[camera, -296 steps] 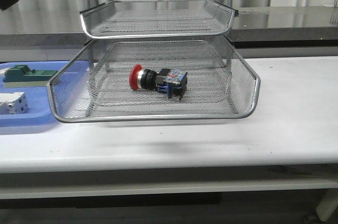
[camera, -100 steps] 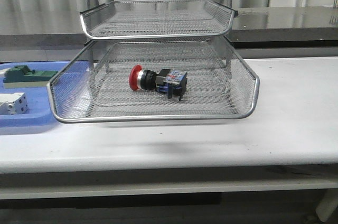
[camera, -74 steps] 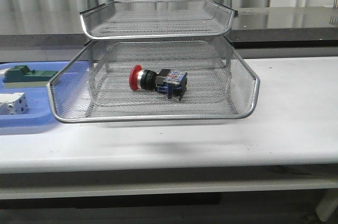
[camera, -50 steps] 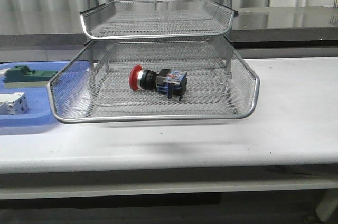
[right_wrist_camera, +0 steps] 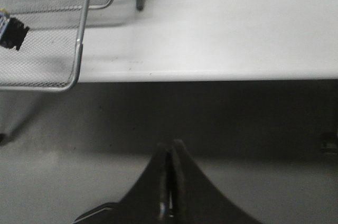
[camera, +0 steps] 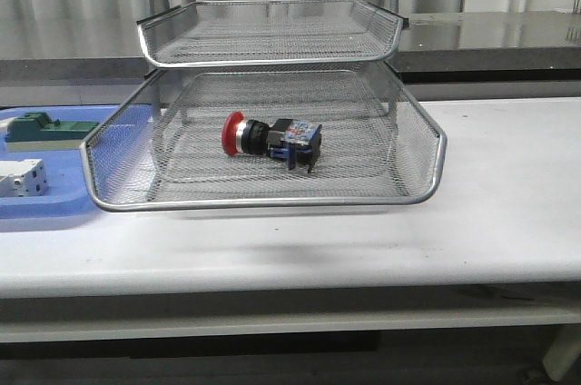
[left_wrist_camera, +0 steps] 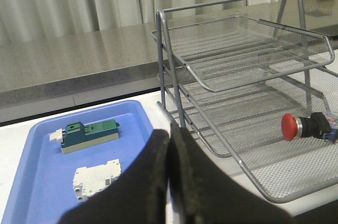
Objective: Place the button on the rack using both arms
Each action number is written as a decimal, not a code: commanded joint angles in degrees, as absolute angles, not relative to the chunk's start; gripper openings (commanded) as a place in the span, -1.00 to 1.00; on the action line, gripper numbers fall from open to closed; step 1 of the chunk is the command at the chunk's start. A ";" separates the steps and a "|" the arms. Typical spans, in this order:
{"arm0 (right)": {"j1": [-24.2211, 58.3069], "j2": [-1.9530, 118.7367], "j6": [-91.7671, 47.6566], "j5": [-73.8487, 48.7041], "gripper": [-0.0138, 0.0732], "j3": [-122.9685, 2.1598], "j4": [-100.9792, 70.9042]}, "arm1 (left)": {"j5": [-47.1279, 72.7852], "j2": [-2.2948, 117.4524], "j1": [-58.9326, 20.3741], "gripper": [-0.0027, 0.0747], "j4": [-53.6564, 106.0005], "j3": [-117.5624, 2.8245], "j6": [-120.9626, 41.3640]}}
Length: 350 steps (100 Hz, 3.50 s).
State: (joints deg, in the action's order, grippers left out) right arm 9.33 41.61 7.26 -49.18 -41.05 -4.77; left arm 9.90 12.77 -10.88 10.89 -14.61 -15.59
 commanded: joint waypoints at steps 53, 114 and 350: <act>24.40 66.96 -2.55 -33.53 -0.84 -42.96 -16.40 | 4.93 13.19 -10.75 -0.98 11.54 -16.20 -14.98; 40.46 87.64 -2.55 -28.19 -0.84 -52.79 -15.38 | 4.93 13.19 -10.75 -0.98 11.54 -16.20 -14.98; 29.59 105.07 -1.96 -28.92 -0.84 -80.11 0.00 | 4.93 13.19 -10.75 -0.98 11.54 -16.20 -14.98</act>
